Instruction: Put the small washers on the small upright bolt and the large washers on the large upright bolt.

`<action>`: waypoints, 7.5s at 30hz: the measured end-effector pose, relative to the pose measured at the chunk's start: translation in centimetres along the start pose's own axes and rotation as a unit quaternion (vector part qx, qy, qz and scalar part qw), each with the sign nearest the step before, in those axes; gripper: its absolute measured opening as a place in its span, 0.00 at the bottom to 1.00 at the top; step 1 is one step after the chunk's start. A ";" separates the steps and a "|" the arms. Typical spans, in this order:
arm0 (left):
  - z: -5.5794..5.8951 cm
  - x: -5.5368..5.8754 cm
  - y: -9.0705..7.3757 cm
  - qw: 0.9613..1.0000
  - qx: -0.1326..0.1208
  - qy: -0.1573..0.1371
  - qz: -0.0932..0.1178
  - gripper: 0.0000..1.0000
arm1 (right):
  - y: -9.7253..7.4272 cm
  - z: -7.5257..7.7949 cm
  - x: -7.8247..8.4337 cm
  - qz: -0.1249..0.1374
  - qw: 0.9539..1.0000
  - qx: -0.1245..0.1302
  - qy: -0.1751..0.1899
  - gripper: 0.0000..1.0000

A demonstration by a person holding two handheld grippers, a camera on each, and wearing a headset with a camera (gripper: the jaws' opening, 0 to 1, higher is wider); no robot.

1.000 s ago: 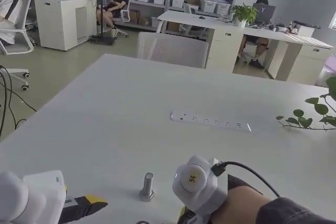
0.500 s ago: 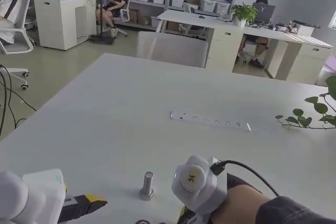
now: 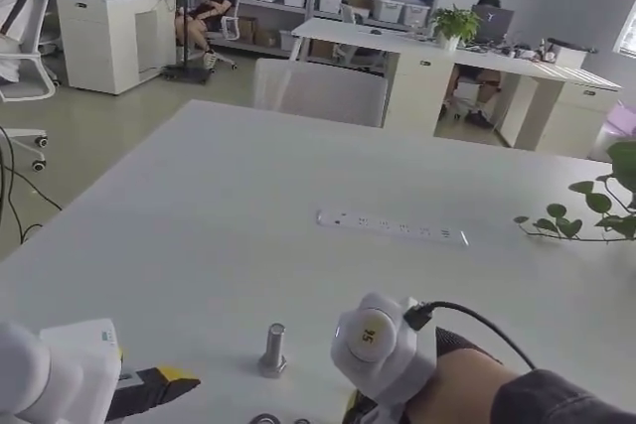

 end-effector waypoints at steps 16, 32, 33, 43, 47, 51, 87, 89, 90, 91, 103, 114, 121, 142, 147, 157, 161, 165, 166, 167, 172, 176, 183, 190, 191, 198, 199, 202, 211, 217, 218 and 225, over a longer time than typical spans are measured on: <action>0.0 -0.1 0.2 1.000 0.003 0.002 -0.002 0.88 | -1.3 0.2 0.5 0.001 1.000 0.007 0.005 0.13; 0.1 -0.2 0.2 1.000 0.006 0.004 -0.002 0.88 | -3.2 0.8 1.7 -0.002 1.000 0.021 0.019 0.13; 0.1 -0.2 0.2 1.000 0.006 0.004 -0.003 0.88 | -3.2 0.9 1.8 -0.001 1.000 0.022 0.020 0.13; 0.3 -0.2 0.4 1.000 0.009 0.006 -0.004 0.88 | -4.3 1.4 3.0 -0.005 0.999 0.034 0.032 0.13; 0.4 -0.3 0.4 1.000 0.009 0.008 -0.004 0.88 | -4.8 1.7 3.2 -0.005 0.999 0.039 0.037 0.13; 0.4 -0.3 0.3 1.000 0.009 0.008 -0.004 0.88 | -5.2 2.0 3.3 -0.004 0.998 0.044 0.040 0.13; 0.2 -0.1 0.3 1.000 0.004 0.005 -0.006 0.88 | -7.9 6.1 0.6 0.006 0.997 0.082 0.009 0.13; 0.1 -0.1 0.3 1.000 0.004 0.004 -0.005 0.88 | -7.8 6.3 0.5 0.004 0.997 0.081 0.007 0.13; 0.1 -0.1 0.3 1.000 0.004 0.004 -0.005 0.88 | -7.8 6.4 0.5 0.004 0.997 0.081 0.006 0.13; 0.1 -0.1 0.2 1.000 0.003 0.003 -0.005 0.88 | -7.7 6.4 0.4 0.004 0.997 0.081 0.006 0.13; 0.0 0.1 0.1 1.000 0.000 -0.001 -0.006 0.88 | -6.5 6.9 0.1 -0.007 0.998 0.066 -0.004 0.13; -0.2 0.3 0.0 1.000 -0.002 -0.005 -0.007 0.88 | -5.6 7.0 0.3 -0.017 0.998 0.056 -0.009 0.13; -0.4 0.4 0.0 1.000 -0.005 -0.007 -0.006 0.88 | -5.2 7.1 0.3 -0.021 0.998 0.052 -0.012 0.13; -0.7 0.7 -0.2 1.000 -0.008 -0.013 -0.004 0.88 | -4.0 7.0 0.5 -0.028 0.999 0.035 -0.009 0.13; -0.8 0.8 -0.2 1.000 -0.009 -0.014 -0.005 0.88 | -3.5 7.0 0.7 -0.034 0.999 0.030 -0.006 0.13; -0.9 0.9 -0.2 1.000 -0.012 -0.016 -0.005 0.88 | -2.3 6.7 1.0 -0.042 0.999 0.021 -0.010 0.13; -0.9 0.9 -0.2 1.000 -0.012 -0.017 -0.006 0.88 | -1.8 6.6 1.3 -0.045 0.999 0.018 -0.010 0.13; -0.9 1.0 -0.2 1.000 -0.012 -0.019 -0.006 0.88 | -1.4 6.4 1.6 -0.047 0.999 0.014 -0.009 0.13; -0.9 1.0 -0.2 1.000 -0.013 -0.018 -0.006 0.88 | -1.3 6.3 1.6 -0.047 0.999 0.013 -0.009 0.13; -0.9 1.0 -0.2 1.000 -0.013 -0.019 -0.007 0.88 | -1.3 6.3 1.6 -0.046 0.999 0.012 -0.009 0.13; -0.9 1.1 -0.2 1.000 -0.013 -0.019 -0.008 0.88 | -1.0 6.3 1.7 -0.048 0.999 0.010 -0.010 0.13; -1.0 1.1 -0.2 1.000 -0.013 -0.019 -0.008 0.88 | -0.9 6.3 1.7 -0.049 0.999 0.010 -0.010 0.13; -0.9 1.1 -0.2 1.000 -0.012 -0.020 -0.009 0.88 | -0.5 6.1 1.9 -0.052 0.999 0.007 -0.010 0.13; -0.9 1.2 -0.3 1.000 -0.012 -0.022 -0.010 0.87 | -0.3 6.1 1.9 -0.053 0.999 0.006 -0.008 0.14; -0.9 1.2 -0.2 1.000 -0.012 -0.021 -0.010 0.87 | -0.3 6.2 1.8 -0.052 0.999 0.007 -0.009 0.14; -1.0 1.2 -0.3 1.000 -0.014 -0.022 -0.009 0.87 | -0.3 6.4 1.8 -0.051 0.999 0.006 -0.007 0.14; -1.0 1.2 -0.3 1.000 -0.013 -0.023 -0.010 0.87 | -0.3 6.4 1.8 -0.052 0.999 0.005 -0.005 0.14; -1.0 1.2 -0.3 1.000 -0.013 -0.022 -0.010 0.87 | -0.3 6.4 1.8 -0.051 0.999 0.006 -0.004 0.14; -1.0 1.0 -0.1 1.000 -0.013 -0.022 -0.010 0.87 | -0.3 6.6 2.1 -0.048 0.999 0.009 0.002 0.19; -1.1 0.9 0.0 1.000 -0.012 -0.020 -0.010 0.87 | -0.5 6.8 2.2 -0.041 0.999 0.014 0.008 0.25; -1.0 0.9 0.0 1.000 -0.012 -0.020 -0.010 0.87 | -0.6 6.8 2.3 -0.042 0.999 0.014 0.010 0.25; -1.0 0.9 0.1 1.000 -0.011 -0.019 -0.011 0.87 | -0.9 6.7 2.6 -0.034 0.999 0.016 0.022 0.30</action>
Point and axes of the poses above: the centre of the closed fingertips' face, and the gripper's own axes: y roughly forward along the fingers, z roughly to its right, x roughly out of its underside, the point moved 4 cm from there along -y, roughly backward along the fingers, and after that the axes turned 9 degrees about x, right-handed, at the moved point
